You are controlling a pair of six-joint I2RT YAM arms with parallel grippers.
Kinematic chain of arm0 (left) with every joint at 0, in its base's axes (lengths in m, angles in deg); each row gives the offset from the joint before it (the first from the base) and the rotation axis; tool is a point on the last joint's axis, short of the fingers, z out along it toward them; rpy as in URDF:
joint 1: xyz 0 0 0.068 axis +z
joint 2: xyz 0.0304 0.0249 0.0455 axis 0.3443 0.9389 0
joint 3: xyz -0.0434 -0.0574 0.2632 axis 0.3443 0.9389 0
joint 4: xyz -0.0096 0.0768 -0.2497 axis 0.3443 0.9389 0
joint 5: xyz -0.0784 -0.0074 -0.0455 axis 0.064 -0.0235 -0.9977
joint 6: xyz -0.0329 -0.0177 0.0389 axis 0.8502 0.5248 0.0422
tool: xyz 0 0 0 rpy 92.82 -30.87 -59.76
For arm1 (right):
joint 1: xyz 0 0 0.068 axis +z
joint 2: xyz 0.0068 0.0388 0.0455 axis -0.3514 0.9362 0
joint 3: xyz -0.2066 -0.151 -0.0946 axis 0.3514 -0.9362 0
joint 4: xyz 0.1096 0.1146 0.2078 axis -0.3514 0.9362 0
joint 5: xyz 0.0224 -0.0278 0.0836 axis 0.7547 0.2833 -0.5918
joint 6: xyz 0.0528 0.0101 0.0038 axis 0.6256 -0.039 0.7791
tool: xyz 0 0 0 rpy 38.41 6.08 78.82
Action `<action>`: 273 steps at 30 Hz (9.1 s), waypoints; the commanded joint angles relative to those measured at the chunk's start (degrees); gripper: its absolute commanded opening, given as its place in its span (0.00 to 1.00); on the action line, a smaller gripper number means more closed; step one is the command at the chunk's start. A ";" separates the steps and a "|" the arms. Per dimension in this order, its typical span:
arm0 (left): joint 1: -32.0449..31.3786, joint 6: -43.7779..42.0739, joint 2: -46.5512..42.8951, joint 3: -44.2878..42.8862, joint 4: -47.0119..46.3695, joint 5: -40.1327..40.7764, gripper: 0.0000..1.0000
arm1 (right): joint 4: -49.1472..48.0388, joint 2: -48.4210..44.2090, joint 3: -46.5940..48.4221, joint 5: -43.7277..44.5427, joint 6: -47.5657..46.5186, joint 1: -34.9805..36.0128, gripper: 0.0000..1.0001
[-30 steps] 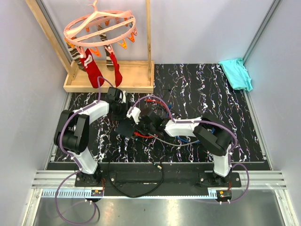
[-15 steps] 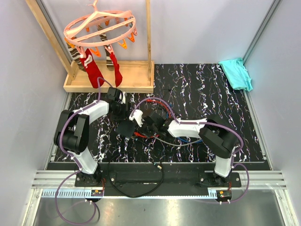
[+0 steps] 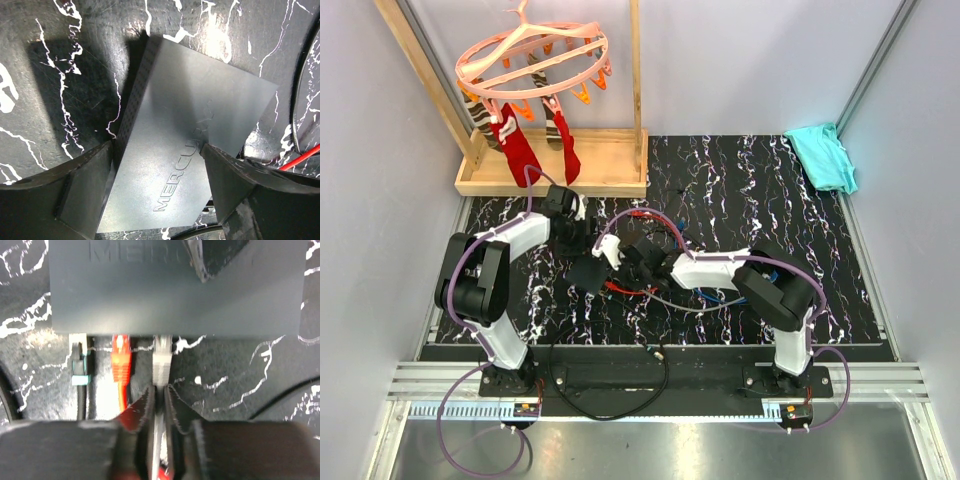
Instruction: Insert the plug into the switch port
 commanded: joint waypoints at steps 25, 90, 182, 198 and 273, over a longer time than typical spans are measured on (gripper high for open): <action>-3.41 4.57 -2.32 6.12 2.56 -2.56 0.71 | -5.46 1.37 8.29 -7.05 5.87 4.60 0.00; 0.81 -2.47 -50.05 18.68 -0.33 10.81 0.99 | 35.05 -19.46 27.06 27.67 15.04 -31.69 0.00; -13.42 43.14 -43.63 14.82 -6.50 10.71 0.00 | 2.71 -32.82 -5.61 6.58 17.50 0.46 0.56; -13.34 44.90 -43.63 12.18 -1.12 13.18 0.00 | -12.74 -20.80 -3.15 41.38 -4.31 20.07 0.56; -0.68 -3.53 -9.54 4.45 -11.58 4.66 0.99 | -20.84 0.39 -5.78 -22.69 16.86 -10.77 0.00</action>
